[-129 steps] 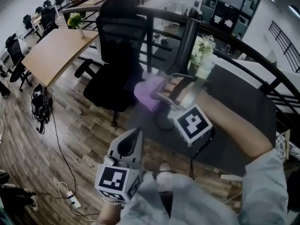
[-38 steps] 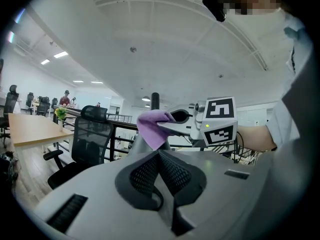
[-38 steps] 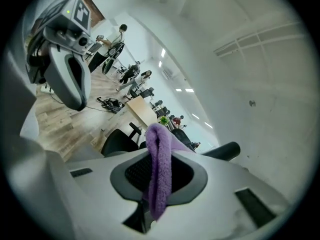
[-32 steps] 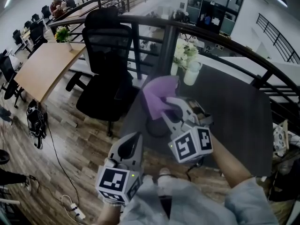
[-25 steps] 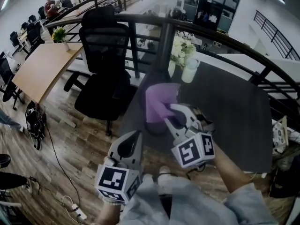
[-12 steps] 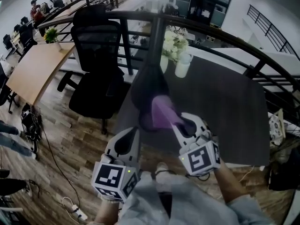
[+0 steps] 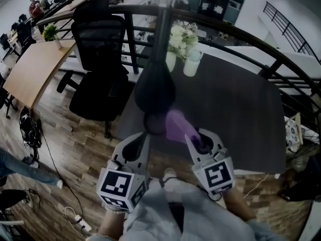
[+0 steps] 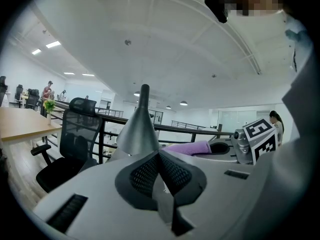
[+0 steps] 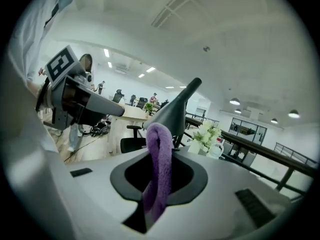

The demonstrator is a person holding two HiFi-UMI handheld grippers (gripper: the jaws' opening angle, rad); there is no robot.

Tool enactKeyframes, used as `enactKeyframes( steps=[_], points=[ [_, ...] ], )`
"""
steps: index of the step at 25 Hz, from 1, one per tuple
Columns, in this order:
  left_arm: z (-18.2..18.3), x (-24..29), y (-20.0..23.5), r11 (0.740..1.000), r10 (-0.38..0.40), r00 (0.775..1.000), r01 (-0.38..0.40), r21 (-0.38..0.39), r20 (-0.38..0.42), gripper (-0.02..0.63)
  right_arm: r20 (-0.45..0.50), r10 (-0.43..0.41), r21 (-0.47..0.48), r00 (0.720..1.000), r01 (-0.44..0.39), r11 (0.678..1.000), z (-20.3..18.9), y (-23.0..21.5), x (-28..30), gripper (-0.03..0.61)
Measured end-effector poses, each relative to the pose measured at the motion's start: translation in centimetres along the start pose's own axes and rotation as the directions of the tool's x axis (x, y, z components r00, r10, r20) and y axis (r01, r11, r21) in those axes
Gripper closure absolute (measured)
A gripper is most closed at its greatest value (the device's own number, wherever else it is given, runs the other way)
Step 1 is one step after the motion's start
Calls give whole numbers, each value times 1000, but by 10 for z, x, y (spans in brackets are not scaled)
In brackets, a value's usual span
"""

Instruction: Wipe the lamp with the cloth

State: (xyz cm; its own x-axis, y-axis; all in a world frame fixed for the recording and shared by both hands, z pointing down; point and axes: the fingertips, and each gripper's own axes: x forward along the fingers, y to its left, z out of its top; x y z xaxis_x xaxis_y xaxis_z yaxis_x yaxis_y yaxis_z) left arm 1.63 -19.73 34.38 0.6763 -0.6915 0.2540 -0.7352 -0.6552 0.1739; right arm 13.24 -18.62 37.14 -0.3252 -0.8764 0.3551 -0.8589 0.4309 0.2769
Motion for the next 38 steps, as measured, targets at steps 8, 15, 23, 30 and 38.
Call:
enactKeyframes(
  steps=[8, 15, 23, 30, 38],
  points=[
    [-5, 0, -3, 1000, -2, 999, 2, -1, -42, 614, 4, -35, 153, 999, 34, 988, -20, 0, -1, 528],
    [-5, 5, -5, 1000, -10, 1000, 10, 6, 1, 614, -1, -13, 249, 1000, 13, 969, -29, 2, 7, 528],
    [-5, 6, -5, 1000, -8, 1000, 8, 17, 16, 614, 0, -16, 248, 1000, 16, 969, -30, -1, 8, 528],
    [-7, 10, -4, 1000, -4, 1000, 3, 22, 16, 614, -11, -17, 246, 1000, 19, 969, -32, -4, 9, 528],
    [-11, 10, -7, 1000, -9, 1000, 9, 4, -30, 614, -15, -20, 255, 1000, 23, 967, -34, -7, 9, 528]
  ],
)
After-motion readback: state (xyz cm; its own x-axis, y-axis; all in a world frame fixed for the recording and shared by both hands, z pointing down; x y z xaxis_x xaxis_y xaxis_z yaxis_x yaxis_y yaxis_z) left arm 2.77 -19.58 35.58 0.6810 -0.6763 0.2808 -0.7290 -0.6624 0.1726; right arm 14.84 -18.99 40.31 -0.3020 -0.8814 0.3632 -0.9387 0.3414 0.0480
